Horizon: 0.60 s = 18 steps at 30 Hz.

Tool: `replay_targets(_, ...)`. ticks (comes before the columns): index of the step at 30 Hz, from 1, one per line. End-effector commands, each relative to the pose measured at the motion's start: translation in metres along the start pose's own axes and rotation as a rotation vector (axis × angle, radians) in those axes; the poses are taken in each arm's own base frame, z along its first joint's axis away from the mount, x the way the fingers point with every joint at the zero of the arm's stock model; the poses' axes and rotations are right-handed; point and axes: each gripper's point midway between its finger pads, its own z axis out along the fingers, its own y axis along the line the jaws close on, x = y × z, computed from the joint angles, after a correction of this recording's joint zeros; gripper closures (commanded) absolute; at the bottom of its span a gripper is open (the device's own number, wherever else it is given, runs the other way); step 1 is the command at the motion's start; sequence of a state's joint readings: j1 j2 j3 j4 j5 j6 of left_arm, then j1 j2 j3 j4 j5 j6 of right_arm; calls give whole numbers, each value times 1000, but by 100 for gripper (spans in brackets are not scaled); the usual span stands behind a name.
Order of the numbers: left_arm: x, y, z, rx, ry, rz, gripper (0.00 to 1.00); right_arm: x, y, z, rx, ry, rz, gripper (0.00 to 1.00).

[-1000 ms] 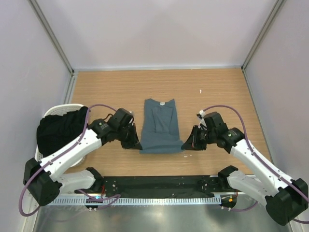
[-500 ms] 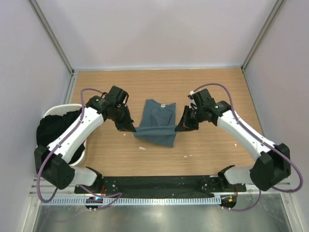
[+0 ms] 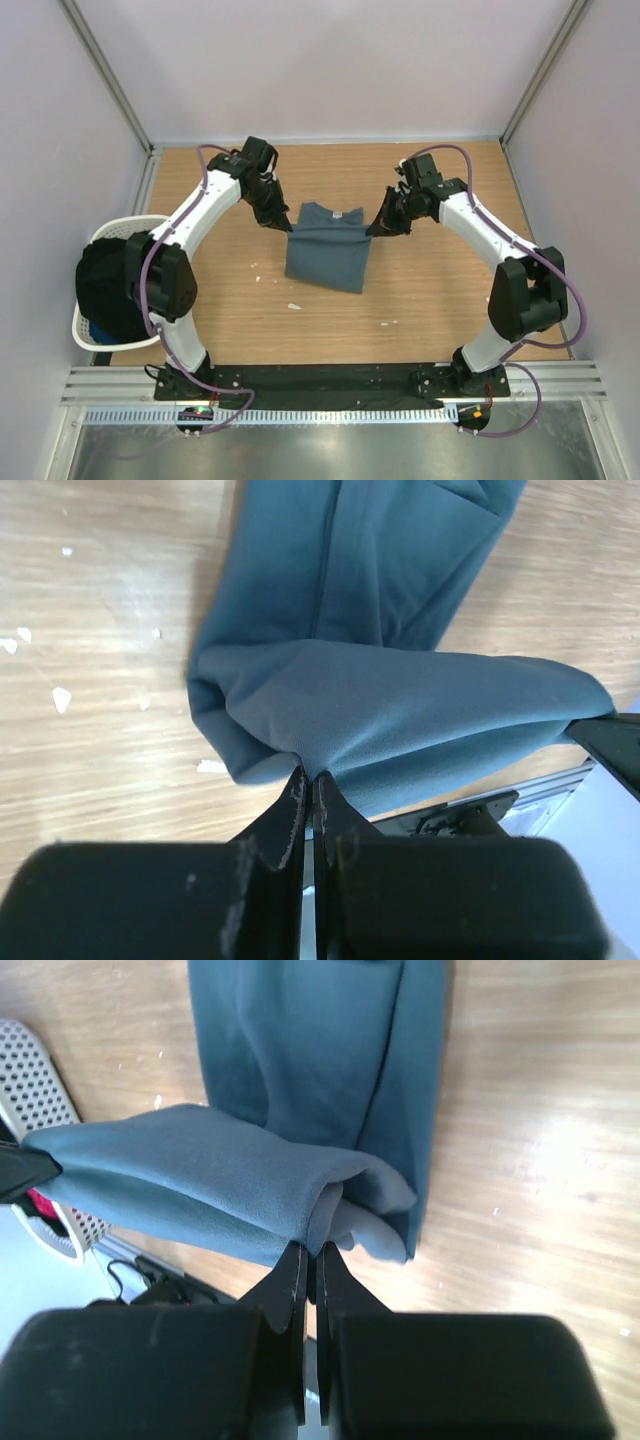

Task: Fold and stack the t-shirts
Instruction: Fold the tshirt

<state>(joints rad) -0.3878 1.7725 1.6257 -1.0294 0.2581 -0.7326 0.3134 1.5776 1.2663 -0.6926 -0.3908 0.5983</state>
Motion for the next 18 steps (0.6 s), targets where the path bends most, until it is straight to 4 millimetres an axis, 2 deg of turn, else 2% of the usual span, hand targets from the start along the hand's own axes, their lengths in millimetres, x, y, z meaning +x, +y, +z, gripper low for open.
replay_targets(1,-23,8,6,-19,-17,40,100,-39,-5,5,28,-94,-33,99)
replay_targets(7,-63,4,26,-1,-61,37,100,-74,-15,24,35,-128,-16,99)
replay_targets(11,-95,-7,50,24,-80,45,100,-90,-30,51,48,-115,7,99)
replay_targets(14,-105,-7,67,30,-66,34,100,-107,-32,63,30,-121,13,99)
replay_targets(15,-110,-5,78,22,-68,32,100,-105,-40,77,42,-91,24,99)
replay_targets(16,-115,-5,81,17,-79,28,100,-115,-33,77,24,-97,4,99)
replay_targets(18,-129,-3,89,8,-109,26,100,-123,-35,87,30,-83,-5,99)
